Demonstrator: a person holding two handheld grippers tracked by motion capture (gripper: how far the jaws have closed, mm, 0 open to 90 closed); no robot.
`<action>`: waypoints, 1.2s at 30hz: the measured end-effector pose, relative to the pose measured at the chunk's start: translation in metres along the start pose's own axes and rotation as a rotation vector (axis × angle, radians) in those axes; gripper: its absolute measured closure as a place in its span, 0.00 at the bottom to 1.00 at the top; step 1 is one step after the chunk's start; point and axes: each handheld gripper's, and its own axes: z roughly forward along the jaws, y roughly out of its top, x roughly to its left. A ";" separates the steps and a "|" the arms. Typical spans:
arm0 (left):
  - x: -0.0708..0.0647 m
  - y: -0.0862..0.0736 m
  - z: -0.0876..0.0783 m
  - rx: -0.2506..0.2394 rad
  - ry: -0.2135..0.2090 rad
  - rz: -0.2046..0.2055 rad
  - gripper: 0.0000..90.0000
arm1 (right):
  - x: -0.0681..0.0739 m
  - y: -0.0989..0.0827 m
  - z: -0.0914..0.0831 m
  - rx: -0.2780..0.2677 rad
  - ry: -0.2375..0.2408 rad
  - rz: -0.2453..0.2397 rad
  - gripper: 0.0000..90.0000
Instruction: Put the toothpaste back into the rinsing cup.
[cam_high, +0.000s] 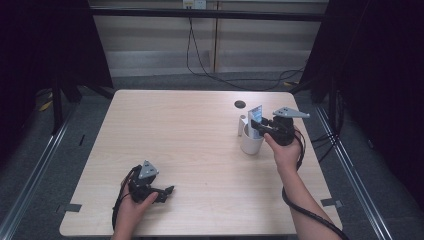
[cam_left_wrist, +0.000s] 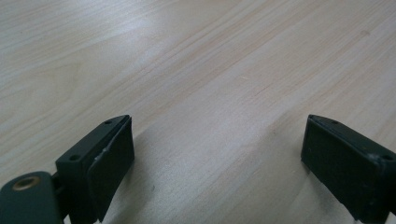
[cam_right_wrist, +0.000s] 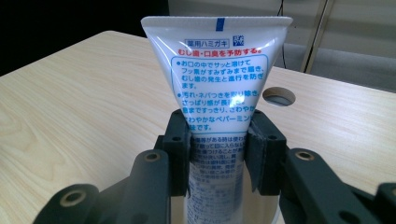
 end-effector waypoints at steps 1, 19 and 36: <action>0.000 0.000 0.000 -0.001 0.001 0.000 0.10 | 0.000 -0.001 0.000 0.002 -0.001 0.000 0.72; 0.000 0.000 0.000 -0.001 0.001 -0.001 0.10 | 0.000 -0.005 -0.002 0.022 -0.006 -0.007 0.71; 0.000 0.000 0.000 -0.001 0.002 0.000 0.10 | -0.001 -0.010 -0.002 0.049 -0.012 -0.018 0.69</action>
